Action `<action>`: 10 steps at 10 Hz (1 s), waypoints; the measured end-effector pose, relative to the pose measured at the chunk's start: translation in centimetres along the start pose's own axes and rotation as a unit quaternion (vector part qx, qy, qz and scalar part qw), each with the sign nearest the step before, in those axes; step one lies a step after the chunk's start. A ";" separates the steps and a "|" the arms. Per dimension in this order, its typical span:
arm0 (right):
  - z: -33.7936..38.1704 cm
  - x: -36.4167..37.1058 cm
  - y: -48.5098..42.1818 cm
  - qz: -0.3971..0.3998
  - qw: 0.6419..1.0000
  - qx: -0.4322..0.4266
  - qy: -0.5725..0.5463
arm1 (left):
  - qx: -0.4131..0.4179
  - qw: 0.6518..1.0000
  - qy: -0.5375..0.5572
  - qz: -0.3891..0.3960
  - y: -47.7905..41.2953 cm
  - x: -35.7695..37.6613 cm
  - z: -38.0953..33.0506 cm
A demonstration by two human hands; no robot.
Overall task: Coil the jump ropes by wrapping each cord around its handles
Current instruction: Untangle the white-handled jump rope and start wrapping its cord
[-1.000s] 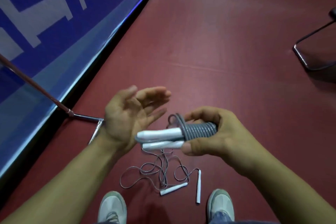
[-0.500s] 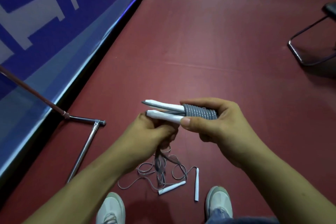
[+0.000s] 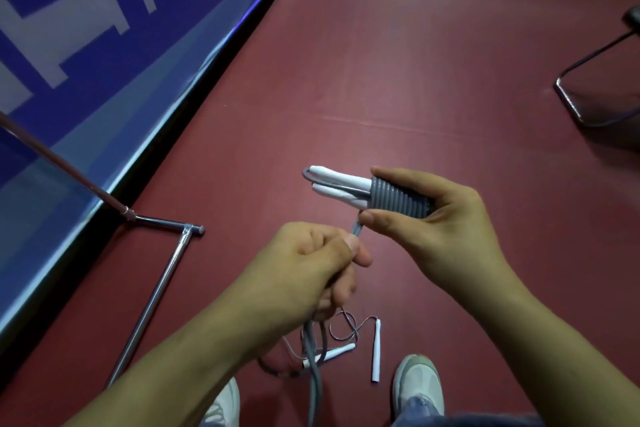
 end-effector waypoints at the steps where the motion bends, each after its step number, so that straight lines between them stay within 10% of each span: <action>1: 0.5 0.0 -0.1 0.039 0.998 -0.031 0.028 | -0.004 0.999 0.043 0.010 0.2 -0.6 -0.5; 4: 1.4 2.0 0.7 0.013 0.955 -0.139 0.261 | -0.056 0.992 0.115 0.020 0.5 -1.1 -1.4; 7: 0.9 2.4 1.0 0.044 0.966 -0.089 0.238 | -0.116 0.990 0.035 0.073 1.0 -2.1 -3.2; 9: 0.2 2.9 1.4 0.080 0.977 -0.071 0.186 | 0.059 0.894 -0.430 -0.108 2.0 -3.5 -4.6; 10: 1.0 3.2 1.3 0.109 0.977 -0.066 0.170 | 0.120 0.889 -0.427 -0.113 2.6 -3.5 -4.8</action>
Point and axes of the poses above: each hand's wrist, its own y-axis away from the middle knuckle, its own x-axis out of the palm, z = x × y, the point moved 3 cm from there along -y, towards the middle knuckle, and after that the axes turned 10 degrees about z, right-handed, at the moved point
